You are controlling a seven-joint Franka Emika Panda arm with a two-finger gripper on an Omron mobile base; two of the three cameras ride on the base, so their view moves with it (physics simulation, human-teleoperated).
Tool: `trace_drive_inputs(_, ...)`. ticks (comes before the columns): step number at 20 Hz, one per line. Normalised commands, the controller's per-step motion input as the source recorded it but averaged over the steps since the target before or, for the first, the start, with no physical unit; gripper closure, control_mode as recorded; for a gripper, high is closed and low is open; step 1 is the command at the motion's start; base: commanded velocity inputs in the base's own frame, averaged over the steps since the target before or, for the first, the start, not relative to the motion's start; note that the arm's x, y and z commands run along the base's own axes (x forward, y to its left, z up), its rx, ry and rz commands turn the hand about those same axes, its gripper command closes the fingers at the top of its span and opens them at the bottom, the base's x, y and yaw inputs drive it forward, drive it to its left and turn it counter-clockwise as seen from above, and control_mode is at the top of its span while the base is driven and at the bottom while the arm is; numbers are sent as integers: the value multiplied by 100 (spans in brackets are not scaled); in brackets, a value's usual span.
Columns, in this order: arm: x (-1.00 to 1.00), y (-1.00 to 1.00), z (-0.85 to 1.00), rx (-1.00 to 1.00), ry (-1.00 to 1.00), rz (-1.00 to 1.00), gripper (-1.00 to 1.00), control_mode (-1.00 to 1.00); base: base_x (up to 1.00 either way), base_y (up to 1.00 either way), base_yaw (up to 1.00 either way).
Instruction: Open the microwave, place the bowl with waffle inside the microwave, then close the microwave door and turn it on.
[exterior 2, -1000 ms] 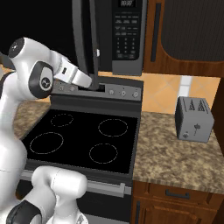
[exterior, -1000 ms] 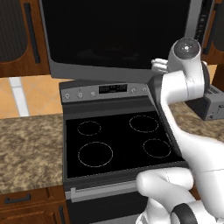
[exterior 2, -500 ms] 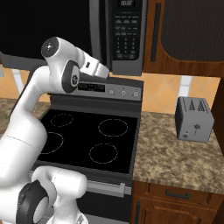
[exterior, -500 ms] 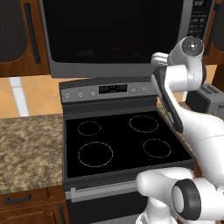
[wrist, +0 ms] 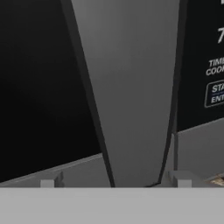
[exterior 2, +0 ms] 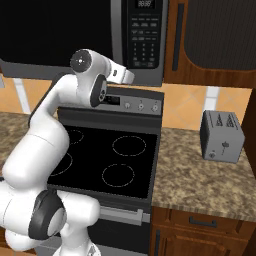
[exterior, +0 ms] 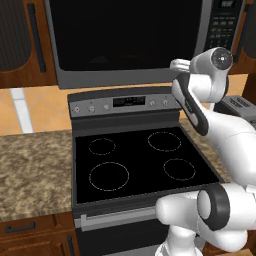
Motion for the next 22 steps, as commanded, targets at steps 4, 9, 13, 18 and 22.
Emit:
trace_drive_inputs(4,55,0,0,0,0,6,-100,-100,0,0,0)
trace_drive_inputs(9,4,0,1,0,0,1,-100,-100,0,0,0)
trace_drive_inputs(13,-58,-3,27,0,2,0,-100,-100,0,0,0)
trace_drive_inputs(18,-65,-3,32,0,8,0,-100,-100,0,0,0)
trace_drive_inputs(22,-61,-26,13,1,10,0,-100,-100,0,0,0)
